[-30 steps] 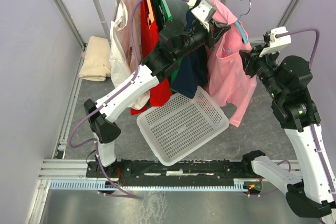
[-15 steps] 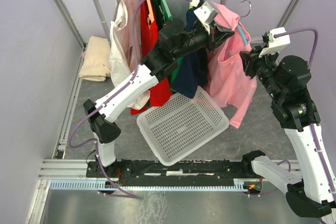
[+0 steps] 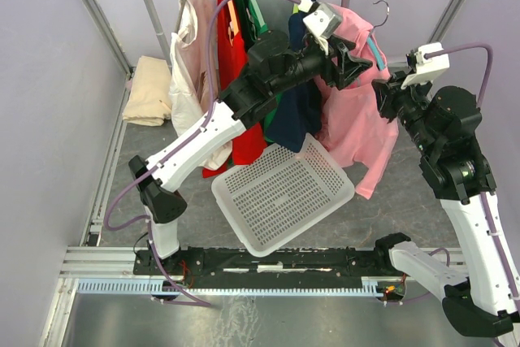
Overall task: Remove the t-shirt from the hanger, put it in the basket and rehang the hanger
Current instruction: Pick up the hanger from the clothesline, then remove the T-shirt from the hanger.
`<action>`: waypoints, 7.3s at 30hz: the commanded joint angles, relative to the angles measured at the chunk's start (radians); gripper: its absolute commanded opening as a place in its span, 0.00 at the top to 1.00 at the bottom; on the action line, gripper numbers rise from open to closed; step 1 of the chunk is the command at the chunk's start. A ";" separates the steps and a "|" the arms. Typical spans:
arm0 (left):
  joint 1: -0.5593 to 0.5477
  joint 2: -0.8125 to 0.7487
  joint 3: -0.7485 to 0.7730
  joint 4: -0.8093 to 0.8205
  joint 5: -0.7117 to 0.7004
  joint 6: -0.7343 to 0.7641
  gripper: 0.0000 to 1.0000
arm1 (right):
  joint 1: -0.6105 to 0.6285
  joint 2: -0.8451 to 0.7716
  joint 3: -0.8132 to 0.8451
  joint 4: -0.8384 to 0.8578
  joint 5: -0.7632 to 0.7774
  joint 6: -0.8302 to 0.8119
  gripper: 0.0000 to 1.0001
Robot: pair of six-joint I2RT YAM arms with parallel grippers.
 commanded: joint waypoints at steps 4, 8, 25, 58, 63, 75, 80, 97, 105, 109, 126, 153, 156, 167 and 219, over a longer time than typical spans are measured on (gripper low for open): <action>-0.007 -0.080 0.017 0.024 -0.087 -0.007 0.22 | 0.001 -0.037 0.030 0.106 0.022 -0.012 0.99; -0.006 -0.108 -0.036 0.045 -0.117 -0.014 0.13 | 0.002 -0.037 0.025 0.115 0.047 -0.014 0.99; -0.005 -0.209 -0.259 0.092 -0.184 -0.039 0.01 | 0.002 -0.076 -0.026 0.156 0.137 0.001 0.99; -0.004 -0.244 -0.294 0.139 -0.168 -0.038 0.01 | 0.002 -0.053 0.014 0.102 0.121 -0.017 0.99; -0.004 -0.254 -0.317 0.189 -0.151 -0.026 0.01 | 0.002 -0.049 0.012 0.097 0.107 -0.025 0.99; -0.004 -0.223 -0.275 0.239 -0.120 0.037 0.01 | 0.002 -0.044 0.020 0.097 0.035 -0.020 0.99; -0.004 -0.195 -0.233 0.224 -0.097 0.053 0.01 | 0.003 -0.053 0.022 0.090 0.014 -0.021 0.99; -0.006 -0.028 -0.046 0.203 -0.037 0.105 0.01 | 0.002 -0.058 0.005 0.102 -0.060 -0.020 0.99; -0.006 0.034 0.002 0.237 -0.089 0.143 0.01 | 0.002 -0.082 -0.023 0.117 -0.132 -0.015 0.99; -0.007 0.035 -0.005 0.259 -0.103 0.155 0.00 | 0.002 -0.086 -0.036 0.130 -0.184 -0.016 0.99; -0.005 0.010 -0.033 0.245 -0.118 0.184 0.53 | 0.002 -0.076 -0.040 0.146 -0.257 -0.020 0.99; 0.006 0.040 0.143 0.092 -0.445 0.279 0.97 | 0.002 -0.070 0.031 0.031 -0.136 0.035 0.39; 0.011 0.041 0.161 0.085 -0.465 0.276 0.97 | 0.002 -0.088 0.011 0.030 -0.111 0.044 0.38; 0.074 -0.017 0.136 0.046 -0.526 0.217 0.97 | 0.002 -0.154 -0.066 0.021 -0.084 0.065 0.36; 0.183 -0.070 0.108 0.086 -0.635 0.122 0.97 | -0.001 0.065 -0.101 -0.133 0.504 0.245 0.99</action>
